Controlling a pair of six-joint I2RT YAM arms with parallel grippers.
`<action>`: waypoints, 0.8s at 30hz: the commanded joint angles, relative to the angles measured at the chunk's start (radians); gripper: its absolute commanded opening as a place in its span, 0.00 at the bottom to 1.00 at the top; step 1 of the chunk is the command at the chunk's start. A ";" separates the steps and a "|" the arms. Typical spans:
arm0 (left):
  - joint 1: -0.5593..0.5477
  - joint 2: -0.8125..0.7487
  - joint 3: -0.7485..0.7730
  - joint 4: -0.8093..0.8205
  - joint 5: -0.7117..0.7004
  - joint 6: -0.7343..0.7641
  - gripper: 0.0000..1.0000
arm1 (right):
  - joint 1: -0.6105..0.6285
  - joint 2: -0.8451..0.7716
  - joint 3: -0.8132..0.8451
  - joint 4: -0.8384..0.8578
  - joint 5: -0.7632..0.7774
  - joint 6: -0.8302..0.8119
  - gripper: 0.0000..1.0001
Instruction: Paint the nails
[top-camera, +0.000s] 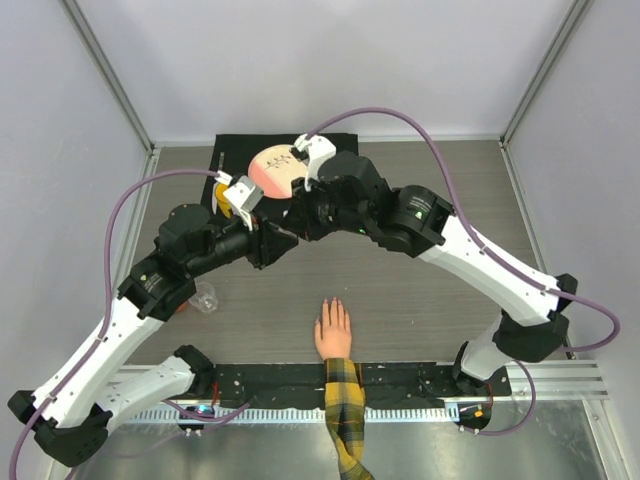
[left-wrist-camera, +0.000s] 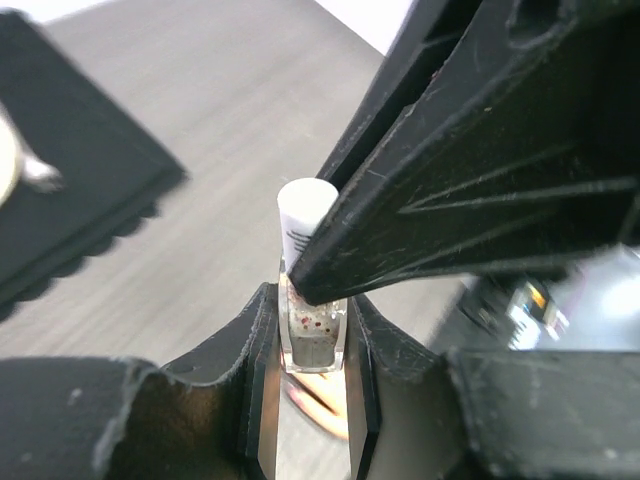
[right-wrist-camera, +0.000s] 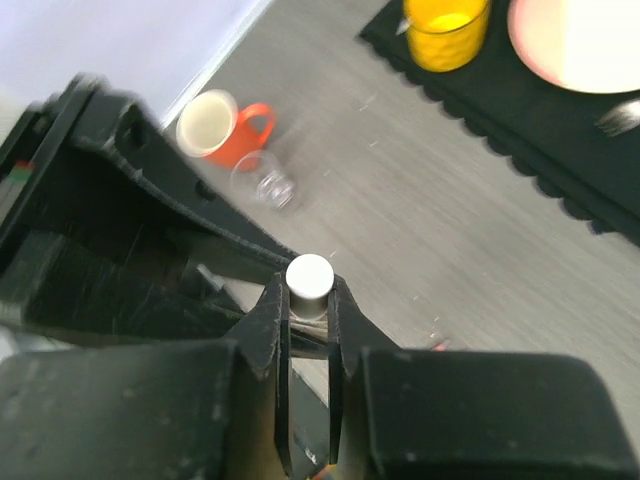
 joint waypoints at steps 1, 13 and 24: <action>-0.013 -0.057 0.046 0.068 0.351 0.056 0.00 | -0.024 -0.167 -0.228 0.176 -0.313 -0.147 0.01; -0.011 -0.016 0.044 0.208 0.617 -0.141 0.00 | -0.162 -0.340 -0.499 0.463 -0.867 -0.107 0.01; -0.011 -0.042 0.095 -0.019 0.233 0.094 0.00 | -0.151 -0.343 -0.307 0.282 -0.337 0.049 0.66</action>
